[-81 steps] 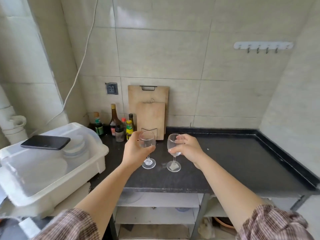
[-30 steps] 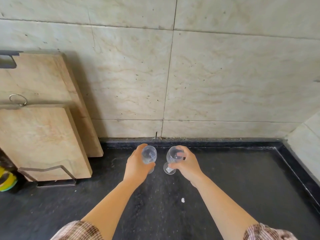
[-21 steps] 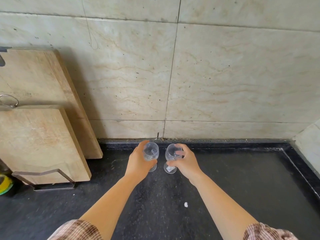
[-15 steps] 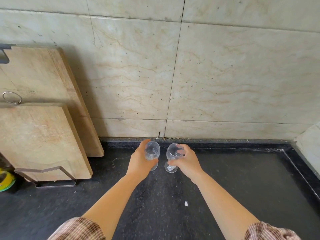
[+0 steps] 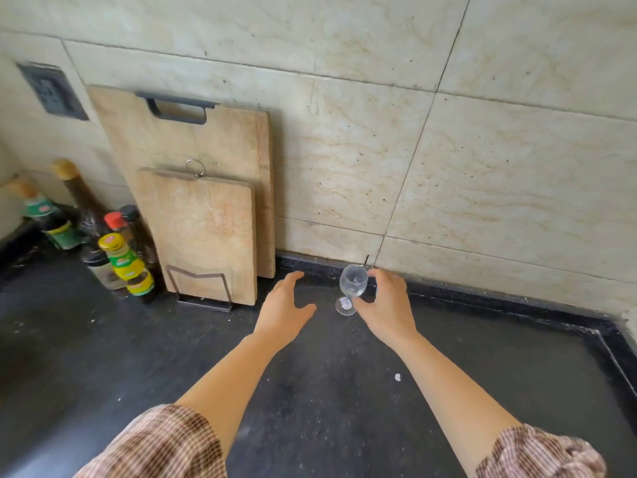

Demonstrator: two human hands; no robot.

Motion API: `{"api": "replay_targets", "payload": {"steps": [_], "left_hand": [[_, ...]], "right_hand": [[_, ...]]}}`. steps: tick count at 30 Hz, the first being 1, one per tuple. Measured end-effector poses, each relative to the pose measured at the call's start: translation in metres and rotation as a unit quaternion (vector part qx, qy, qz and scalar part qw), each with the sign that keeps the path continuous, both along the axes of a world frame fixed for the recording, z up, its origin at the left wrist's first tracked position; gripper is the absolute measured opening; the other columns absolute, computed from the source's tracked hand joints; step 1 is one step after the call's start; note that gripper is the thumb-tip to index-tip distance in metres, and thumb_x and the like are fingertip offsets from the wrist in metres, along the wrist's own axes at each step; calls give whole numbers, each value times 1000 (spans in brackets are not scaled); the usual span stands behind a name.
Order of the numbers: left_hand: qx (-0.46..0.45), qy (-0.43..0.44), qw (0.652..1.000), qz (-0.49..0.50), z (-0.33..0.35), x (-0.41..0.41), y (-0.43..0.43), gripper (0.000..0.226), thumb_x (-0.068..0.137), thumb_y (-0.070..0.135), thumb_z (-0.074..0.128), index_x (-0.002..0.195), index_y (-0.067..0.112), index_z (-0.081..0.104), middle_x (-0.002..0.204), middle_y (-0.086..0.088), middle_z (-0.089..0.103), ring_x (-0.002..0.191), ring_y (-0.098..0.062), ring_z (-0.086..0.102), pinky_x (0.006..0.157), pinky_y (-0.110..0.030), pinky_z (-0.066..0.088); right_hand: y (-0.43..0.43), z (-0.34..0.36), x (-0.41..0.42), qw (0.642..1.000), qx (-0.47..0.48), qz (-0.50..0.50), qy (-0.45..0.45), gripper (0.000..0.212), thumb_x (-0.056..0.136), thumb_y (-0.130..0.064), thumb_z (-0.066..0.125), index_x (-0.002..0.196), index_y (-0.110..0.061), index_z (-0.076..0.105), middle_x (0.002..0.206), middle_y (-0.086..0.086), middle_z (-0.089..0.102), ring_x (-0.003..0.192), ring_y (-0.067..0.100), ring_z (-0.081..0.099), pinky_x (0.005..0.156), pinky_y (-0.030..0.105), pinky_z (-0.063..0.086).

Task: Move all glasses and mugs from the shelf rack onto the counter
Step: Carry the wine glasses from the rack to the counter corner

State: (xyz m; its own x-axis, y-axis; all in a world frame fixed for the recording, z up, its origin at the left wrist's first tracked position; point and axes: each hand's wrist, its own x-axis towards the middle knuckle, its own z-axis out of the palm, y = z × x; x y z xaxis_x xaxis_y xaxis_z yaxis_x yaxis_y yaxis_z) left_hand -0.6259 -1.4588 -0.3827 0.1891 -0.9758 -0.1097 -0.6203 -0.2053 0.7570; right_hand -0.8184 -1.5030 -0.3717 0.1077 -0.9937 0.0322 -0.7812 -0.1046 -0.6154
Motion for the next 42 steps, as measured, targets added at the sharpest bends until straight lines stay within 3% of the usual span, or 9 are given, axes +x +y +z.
{"api": "replay_targets", "payload": {"steps": [3, 6, 8, 15, 22, 30, 34, 42], "left_hand": [[13, -43, 998, 32, 19, 32, 60, 61, 88, 29, 62, 142, 27, 33, 141, -3, 46, 89, -18, 61, 72, -30, 53], [22, -98, 993, 69, 34, 71, 132, 58, 89, 33, 58, 142, 24, 36, 143, -3, 43, 113, -20, 55, 86, -30, 48], [29, -126, 987, 100, 46, 100, 188, 56, 90, 33, 56, 141, 23, 37, 144, -4, 41, 119, -21, 51, 87, -33, 49], [45, -200, 948, 245, 81, 182, 415, 53, 90, 34, 53, 140, 19, 39, 136, -8, 46, 123, -27, 45, 98, -41, 44], [86, -261, 878, 391, 119, 234, 646, 48, 87, 32, 55, 131, 15, 47, 130, -15, 50, 120, -37, 48, 96, -44, 43], [117, -288, 771, 555, 160, 288, 859, 49, 89, 36, 53, 134, 17, 44, 133, -10, 47, 122, -30, 43, 97, -43, 42], [131, -290, 729, 606, 178, 325, 949, 46, 91, 32, 48, 133, 15, 44, 132, -12, 45, 122, -31, 41, 95, -43, 43], [192, -295, 672, 651, 203, 415, 1107, 45, 91, 33, 47, 133, 16, 44, 132, -11, 46, 122, -31, 43, 95, -43, 42]], "right_hand": [[42, 12, 41, 997, 3, 70, 23, 49, 86, -34, 64, 130, -18, 47, 127, 1, 51, 122, 22, 43, 93, 36, 44], [93, 21, 87, 988, 16, 151, 41, 53, 89, -37, 60, 135, -19, 43, 132, 0, 50, 126, 21, 39, 97, 37, 42], [132, 29, 122, 979, 23, 199, 50, 54, 89, -39, 59, 137, -20, 41, 134, 0, 49, 129, 21, 36, 97, 38, 42], [313, 61, 241, 937, 7, 344, 64, 55, 90, -40, 58, 138, -20, 41, 137, 3, 47, 130, 24, 36, 99, 40, 40], [509, 104, 350, 859, -75, 496, 102, 51, 86, -41, 56, 128, -13, 48, 129, 11, 53, 123, 32, 43, 95, 45, 40], [711, 152, 472, 753, -139, 635, 98, 58, 86, -43, 56, 135, -13, 43, 139, 12, 45, 129, 32, 39, 103, 45, 37], [807, 168, 533, 707, -169, 683, 78, 52, 88, -41, 55, 132, -15, 44, 132, 10, 49, 124, 30, 40, 97, 44, 37], [981, 192, 659, 632, -186, 751, 46, 61, 88, -43, 56, 140, -15, 39, 140, 11, 46, 129, 31, 38, 100, 47, 38]]}}
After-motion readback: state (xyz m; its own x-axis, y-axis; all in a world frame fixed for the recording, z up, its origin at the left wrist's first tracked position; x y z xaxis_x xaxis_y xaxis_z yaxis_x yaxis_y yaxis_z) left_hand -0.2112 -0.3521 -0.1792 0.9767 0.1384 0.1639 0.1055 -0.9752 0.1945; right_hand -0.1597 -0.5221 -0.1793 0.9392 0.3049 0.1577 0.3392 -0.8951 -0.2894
